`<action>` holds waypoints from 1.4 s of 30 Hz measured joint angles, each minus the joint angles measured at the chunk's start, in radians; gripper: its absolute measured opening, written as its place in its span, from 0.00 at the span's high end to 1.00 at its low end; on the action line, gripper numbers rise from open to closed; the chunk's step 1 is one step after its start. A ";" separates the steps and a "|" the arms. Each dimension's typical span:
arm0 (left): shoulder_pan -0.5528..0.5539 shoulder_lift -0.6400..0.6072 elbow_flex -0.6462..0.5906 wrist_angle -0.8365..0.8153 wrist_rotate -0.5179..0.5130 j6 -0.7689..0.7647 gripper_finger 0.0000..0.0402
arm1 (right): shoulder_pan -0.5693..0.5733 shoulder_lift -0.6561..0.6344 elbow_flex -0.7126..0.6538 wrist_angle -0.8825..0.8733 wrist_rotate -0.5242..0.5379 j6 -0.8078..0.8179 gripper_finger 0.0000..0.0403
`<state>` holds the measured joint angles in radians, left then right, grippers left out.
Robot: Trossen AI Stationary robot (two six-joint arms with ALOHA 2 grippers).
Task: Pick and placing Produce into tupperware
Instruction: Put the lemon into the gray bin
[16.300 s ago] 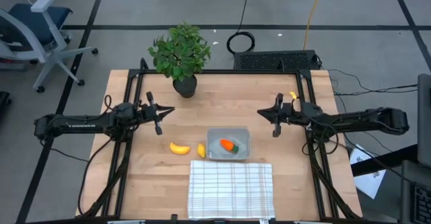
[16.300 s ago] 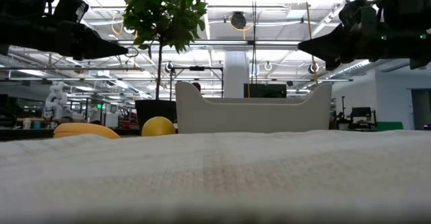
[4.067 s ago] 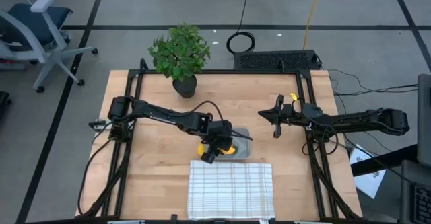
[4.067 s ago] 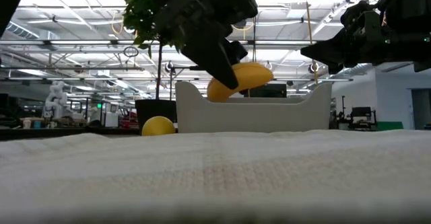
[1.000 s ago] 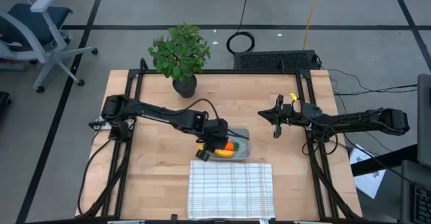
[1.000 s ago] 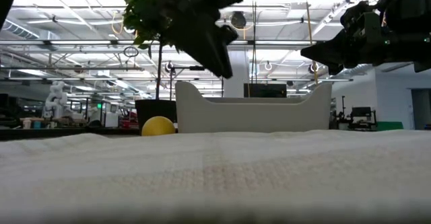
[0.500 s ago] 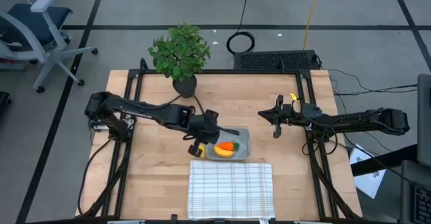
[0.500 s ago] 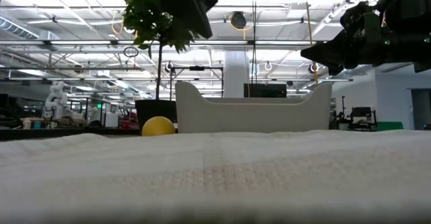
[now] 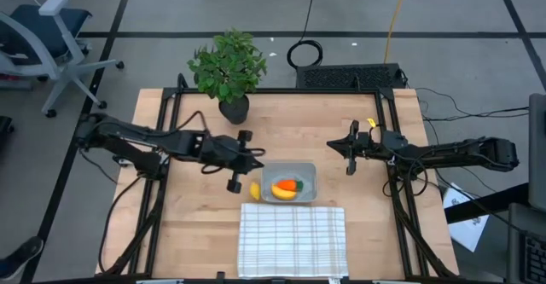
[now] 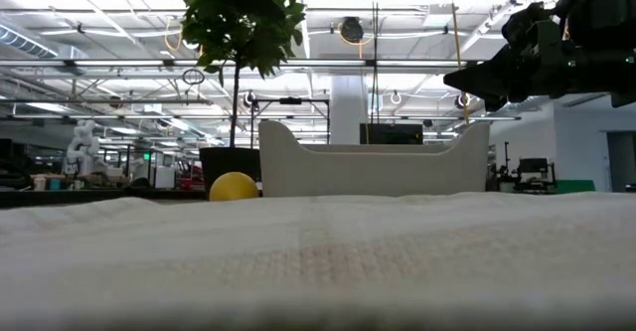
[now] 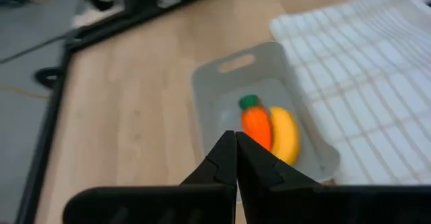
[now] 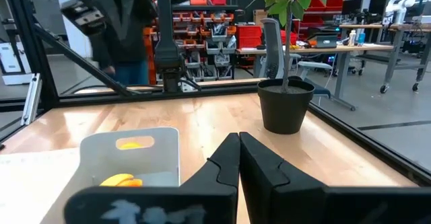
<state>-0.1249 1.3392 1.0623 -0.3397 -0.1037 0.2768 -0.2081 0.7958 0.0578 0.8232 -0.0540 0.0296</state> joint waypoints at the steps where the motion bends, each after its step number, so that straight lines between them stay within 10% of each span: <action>1: 0.000 -0.026 -0.031 0.027 -0.020 -0.015 1.00 | 0.000 0.000 0.000 0.000 0.000 0.001 1.00; 19: 0.008 -0.428 -0.586 0.492 -0.196 -0.151 1.00 | 0.000 0.000 0.000 0.004 0.000 -0.003 1.00; 42: 0.006 -0.712 -1.005 0.768 -0.274 -0.167 1.00 | 0.000 -0.017 0.000 0.037 -0.109 0.008 1.00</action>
<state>-0.1184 0.6273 0.0570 0.4286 -0.3779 0.1093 -0.2077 0.7788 0.0578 0.8604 -0.1627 0.0372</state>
